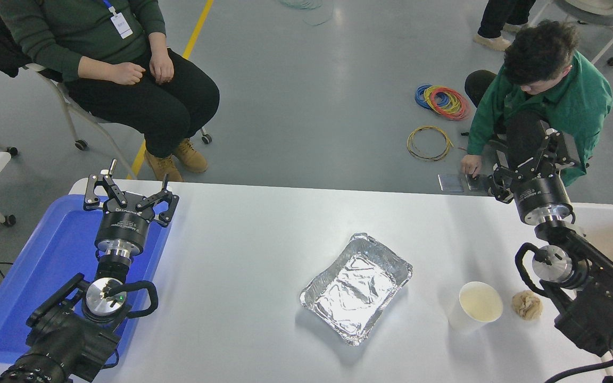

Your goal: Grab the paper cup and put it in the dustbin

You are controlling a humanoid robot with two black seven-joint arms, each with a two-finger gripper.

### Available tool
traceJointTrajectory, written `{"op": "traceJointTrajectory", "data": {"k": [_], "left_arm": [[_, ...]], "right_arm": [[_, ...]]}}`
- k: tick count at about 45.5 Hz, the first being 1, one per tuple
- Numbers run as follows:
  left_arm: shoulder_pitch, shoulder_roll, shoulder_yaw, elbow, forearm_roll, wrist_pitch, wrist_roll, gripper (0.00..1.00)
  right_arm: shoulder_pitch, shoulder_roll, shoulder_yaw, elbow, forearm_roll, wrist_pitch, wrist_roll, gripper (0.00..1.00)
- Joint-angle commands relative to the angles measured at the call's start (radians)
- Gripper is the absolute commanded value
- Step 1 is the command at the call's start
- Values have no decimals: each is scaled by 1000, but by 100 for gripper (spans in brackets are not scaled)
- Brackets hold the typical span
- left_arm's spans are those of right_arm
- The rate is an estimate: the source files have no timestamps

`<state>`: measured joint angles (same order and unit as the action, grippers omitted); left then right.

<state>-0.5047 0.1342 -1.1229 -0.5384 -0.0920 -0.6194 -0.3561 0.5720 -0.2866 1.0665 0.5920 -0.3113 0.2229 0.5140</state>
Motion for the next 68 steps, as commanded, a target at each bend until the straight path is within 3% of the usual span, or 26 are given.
{"op": "traceJointTrajectory", "data": {"k": [1,16,27,41,50,60,68], "left_arm": [[0,1,0,0,0,1,-1,100],[0,1,0,0,0,0,-1,100],[0,-1,0,0,0,0,-1,100],[0,1,0,0,0,0,-1,100],[0,1,0,0,0,0,0,100],[0,1,0,0,0,0,0,100],[0,1,0,0,0,0,0,100]], "right_arm": [[-3,-23,-11,11,0,1,0,100],[28,-40,-80,-3,-2,-8,0,100],[117,-192,-296,-5,0,-22,0,100],[328,-370,-773,14,3,-22,-2,100],[540,-419,-1170,32,3,-11,-9,100],[859,-401,-1778,163,3,35,-54,100],[1071,-342,-2071,216,-2,179,-146,100]]}}
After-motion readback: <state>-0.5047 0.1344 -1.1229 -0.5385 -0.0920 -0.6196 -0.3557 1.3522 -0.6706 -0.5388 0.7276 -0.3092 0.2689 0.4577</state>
